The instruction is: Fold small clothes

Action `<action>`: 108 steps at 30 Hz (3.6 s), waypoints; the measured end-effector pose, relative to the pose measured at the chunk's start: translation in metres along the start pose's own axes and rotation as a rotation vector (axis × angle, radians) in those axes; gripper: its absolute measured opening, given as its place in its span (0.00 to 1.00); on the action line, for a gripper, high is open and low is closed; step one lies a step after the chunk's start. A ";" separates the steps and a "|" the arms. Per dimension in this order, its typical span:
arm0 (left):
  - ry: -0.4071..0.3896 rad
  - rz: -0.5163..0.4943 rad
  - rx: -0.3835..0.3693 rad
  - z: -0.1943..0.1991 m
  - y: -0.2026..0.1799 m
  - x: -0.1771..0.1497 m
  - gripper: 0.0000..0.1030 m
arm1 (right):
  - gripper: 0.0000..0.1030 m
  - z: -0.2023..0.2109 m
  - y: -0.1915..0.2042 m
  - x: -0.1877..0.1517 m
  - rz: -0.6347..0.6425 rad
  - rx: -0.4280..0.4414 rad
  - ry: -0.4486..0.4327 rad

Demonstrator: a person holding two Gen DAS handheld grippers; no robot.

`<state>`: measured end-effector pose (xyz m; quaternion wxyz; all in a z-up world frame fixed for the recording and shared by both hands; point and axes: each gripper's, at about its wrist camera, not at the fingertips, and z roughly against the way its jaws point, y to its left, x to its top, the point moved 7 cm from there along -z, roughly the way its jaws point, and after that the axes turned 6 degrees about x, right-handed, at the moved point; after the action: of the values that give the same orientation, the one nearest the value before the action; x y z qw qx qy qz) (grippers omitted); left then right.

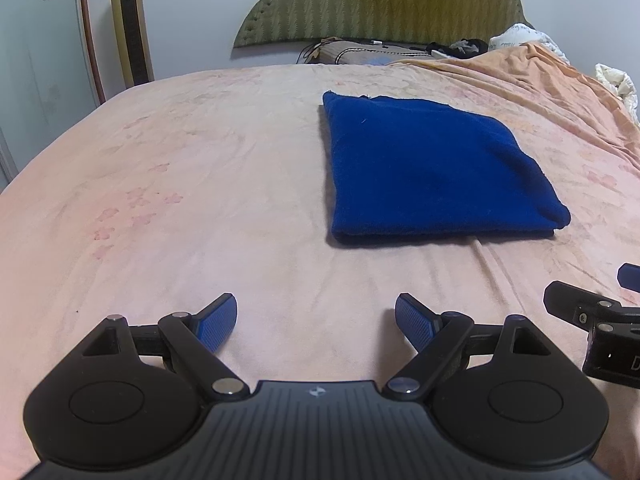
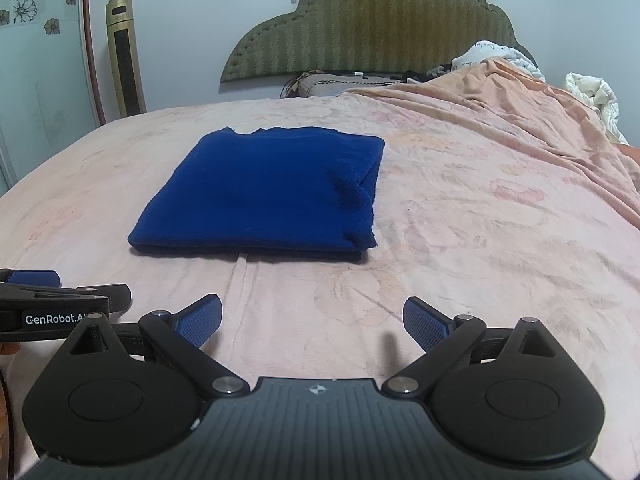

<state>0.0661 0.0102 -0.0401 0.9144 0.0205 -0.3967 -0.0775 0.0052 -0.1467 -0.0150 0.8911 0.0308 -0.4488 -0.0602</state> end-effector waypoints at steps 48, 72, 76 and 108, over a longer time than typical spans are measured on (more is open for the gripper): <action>0.003 -0.003 0.022 -0.002 0.005 -0.001 0.84 | 0.97 -0.002 -0.002 0.002 -0.003 0.015 0.009; 0.003 -0.001 0.028 -0.002 0.007 -0.002 0.84 | 0.97 -0.001 -0.001 0.001 0.000 0.016 0.008; 0.004 0.000 0.030 -0.002 0.008 -0.003 0.84 | 0.97 -0.001 -0.001 0.001 0.000 0.015 0.008; 0.005 -0.010 0.030 0.000 0.007 -0.002 0.84 | 0.97 0.000 0.002 0.002 0.013 0.019 0.012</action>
<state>0.0652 0.0178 -0.0410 0.9146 0.0365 -0.3954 -0.0761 0.0063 -0.1448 -0.0129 0.8938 0.0366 -0.4442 -0.0497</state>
